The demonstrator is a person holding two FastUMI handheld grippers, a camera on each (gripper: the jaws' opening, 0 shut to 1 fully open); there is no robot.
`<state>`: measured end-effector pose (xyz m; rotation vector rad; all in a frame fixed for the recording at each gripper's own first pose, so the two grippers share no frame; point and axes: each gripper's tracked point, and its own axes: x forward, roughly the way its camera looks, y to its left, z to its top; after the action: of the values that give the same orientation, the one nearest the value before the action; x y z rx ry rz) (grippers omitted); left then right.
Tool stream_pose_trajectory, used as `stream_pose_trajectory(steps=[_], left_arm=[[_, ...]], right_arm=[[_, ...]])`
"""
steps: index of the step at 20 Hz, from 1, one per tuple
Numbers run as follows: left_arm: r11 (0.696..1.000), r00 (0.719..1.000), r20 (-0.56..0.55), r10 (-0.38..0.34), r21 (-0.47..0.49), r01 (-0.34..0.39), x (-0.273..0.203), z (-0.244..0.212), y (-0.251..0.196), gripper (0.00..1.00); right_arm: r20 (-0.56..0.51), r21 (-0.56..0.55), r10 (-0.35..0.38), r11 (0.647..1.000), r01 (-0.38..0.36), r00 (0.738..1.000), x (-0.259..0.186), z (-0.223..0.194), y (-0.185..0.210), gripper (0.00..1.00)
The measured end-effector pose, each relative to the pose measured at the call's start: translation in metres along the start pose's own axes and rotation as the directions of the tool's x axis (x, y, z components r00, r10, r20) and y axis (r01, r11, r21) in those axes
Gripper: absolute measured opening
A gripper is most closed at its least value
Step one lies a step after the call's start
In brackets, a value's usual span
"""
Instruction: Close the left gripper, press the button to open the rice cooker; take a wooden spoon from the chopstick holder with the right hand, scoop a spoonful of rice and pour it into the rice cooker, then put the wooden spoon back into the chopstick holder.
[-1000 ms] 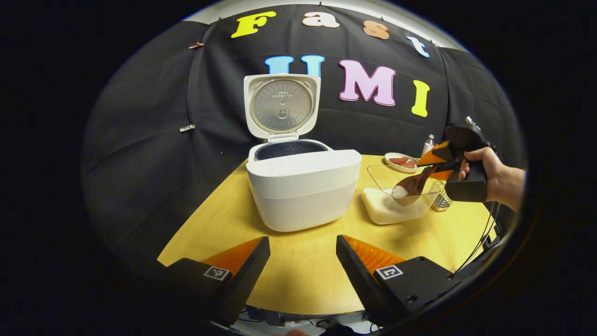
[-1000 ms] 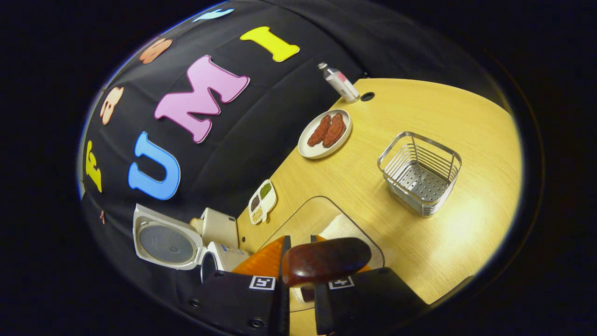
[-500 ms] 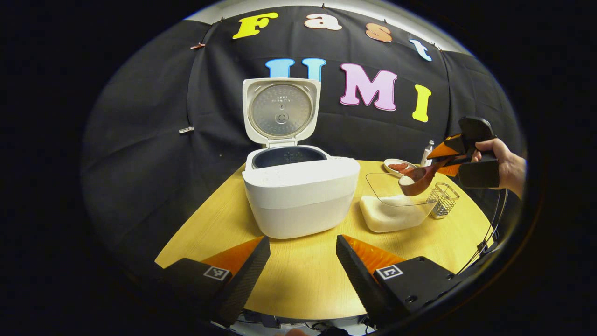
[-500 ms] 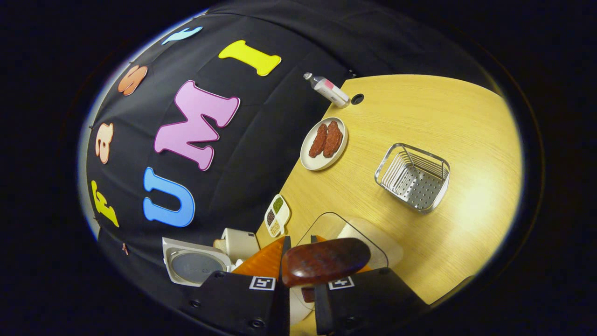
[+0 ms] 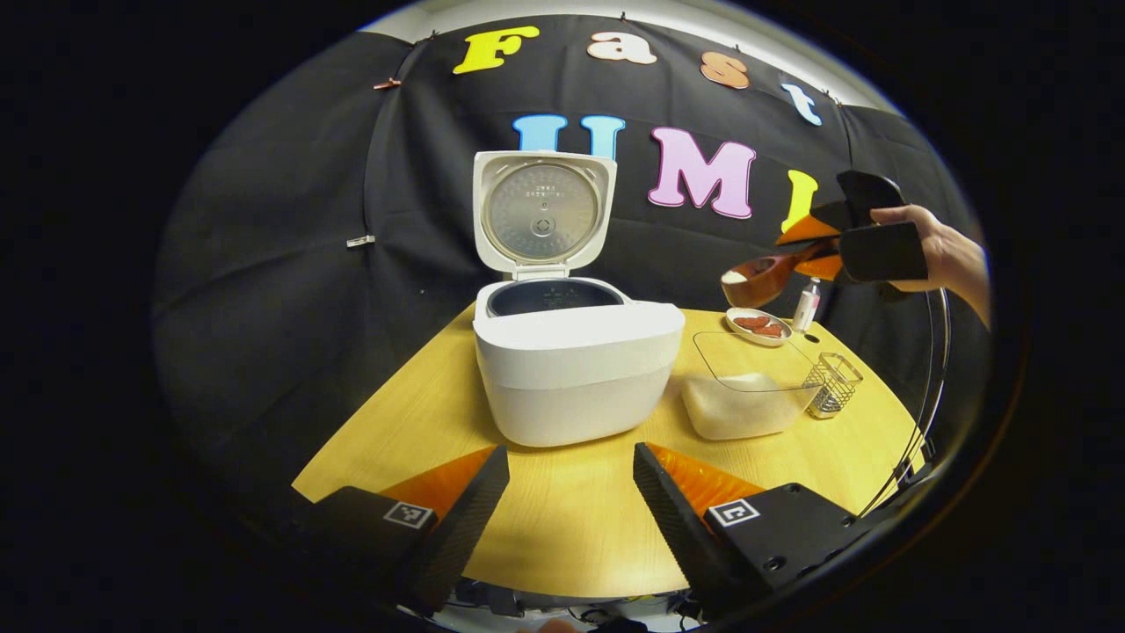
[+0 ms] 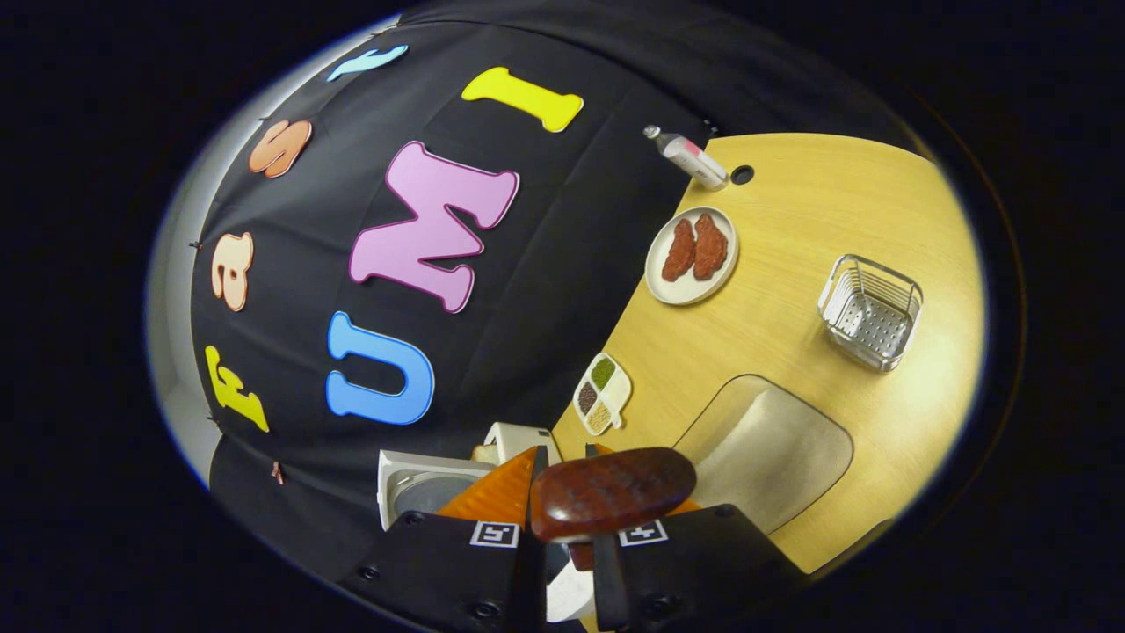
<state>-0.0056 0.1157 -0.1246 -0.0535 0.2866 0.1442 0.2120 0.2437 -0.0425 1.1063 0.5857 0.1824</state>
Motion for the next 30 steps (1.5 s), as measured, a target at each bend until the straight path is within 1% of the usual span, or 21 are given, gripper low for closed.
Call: stream_pose_trajectory(steps=[3, 5, 7, 10, 11, 13, 16, 19, 21, 23, 26, 27, 28, 29, 30], left_arm=[[0.999, 1.0, -0.003, 0.029, -0.025, -0.029, 0.0, 0.006, 0.015, 0.98], [0.996, 0.999, 0.008, 0.044, -0.076, -0.043, -0.003, 0.017, 0.023, 0.98], [0.992, 0.998, 0.01, 0.056, -0.117, -0.054, -0.004, 0.019, 0.031, 0.99], [0.991, 0.997, 0.01, 0.076, -0.113, -0.075, -0.002, 0.022, 0.043, 0.96], [0.991, 0.996, 0.015, 0.084, -0.102, -0.082, -0.002, 0.025, 0.049, 0.96], [0.99, 0.995, 0.013, 0.097, -0.1, -0.095, 0.0, 0.026, 0.059, 0.96], [0.983, 0.993, 0.0, 0.116, -0.145, -0.114, -0.003, 0.026, 0.071, 0.96], [0.974, 0.99, -0.017, 0.141, -0.178, -0.142, -0.004, 0.023, 0.082, 0.96], [0.971, 0.988, -0.017, 0.152, -0.185, -0.153, -0.004, 0.024, 0.087, 0.98], [0.971, 0.986, -0.019, 0.163, -0.175, -0.164, -0.004, 0.022, 0.092, 0.96], [0.972, 0.986, -0.02, 0.168, -0.165, -0.169, -0.005, 0.022, 0.097, 0.95], [0.971, 0.985, -0.02, 0.17, -0.165, -0.171, -0.005, 0.023, 0.098, 0.97], [0.971, 0.985, -0.021, 0.171, -0.164, -0.172, -0.004, 0.023, 0.099, 0.95], [0.971, 0.985, -0.022, 0.172, -0.165, -0.174, -0.003, 0.024, 0.1, 0.97], [0.971, 0.985, -0.026, 0.172, -0.165, -0.174, -0.002, 0.021, 0.1, 0.95]], right_arm=[[-0.063, 0.006, 0.049, 0.999, -0.048, 0.997, 0.007, -0.029, 0.03, 0.21], [-0.085, -0.016, 0.066, 0.998, -0.068, 0.994, 0.014, -0.042, 0.044, 0.21], [-0.105, -0.031, 0.076, 0.996, -0.08, 0.992, 0.024, -0.058, 0.056, 0.21], [-0.152, -0.032, 0.096, 0.994, -0.102, 0.984, 0.042, -0.088, 0.074, 0.2], [-0.163, -0.041, 0.099, 0.993, -0.107, 0.982, 0.048, -0.096, 0.078, 0.25], [-0.178, -0.083, 0.095, 0.99, -0.112, 0.979, 0.061, -0.112, 0.084, 0.25], [-0.18, -0.157, 0.091, 0.98, -0.12, 0.979, 0.078, -0.131, 0.093, 0.25], [-0.178, -0.26, 0.093, 0.956, -0.138, 0.98, 0.092, -0.145, 0.101, 0.25], [-0.176, -0.346, 0.097, 0.926, -0.154, 0.979, 0.099, -0.155, 0.106, 0.25], [-0.177, -0.44, 0.102, 0.881, -0.172, 0.979, 0.107, -0.166, 0.109, 0.25], [-0.177, -0.589, 0.111, 0.784, -0.196, 0.978, 0.114, -0.18, 0.114, 0.25], [-0.178, -0.627, 0.12, 0.751, -0.207, 0.977, 0.116, -0.184, 0.116, 0.25], [-0.178, -0.663, 0.126, 0.717, -0.214, 0.976, 0.117, -0.188, 0.119, 0.25], [-0.178, -0.702, 0.138, 0.676, -0.224, 0.974, 0.117, -0.192, 0.122, 0.25], [-0.179, -0.739, 0.153, 0.631, -0.235, 0.972, 0.118, -0.196, 0.126, 0.25]])
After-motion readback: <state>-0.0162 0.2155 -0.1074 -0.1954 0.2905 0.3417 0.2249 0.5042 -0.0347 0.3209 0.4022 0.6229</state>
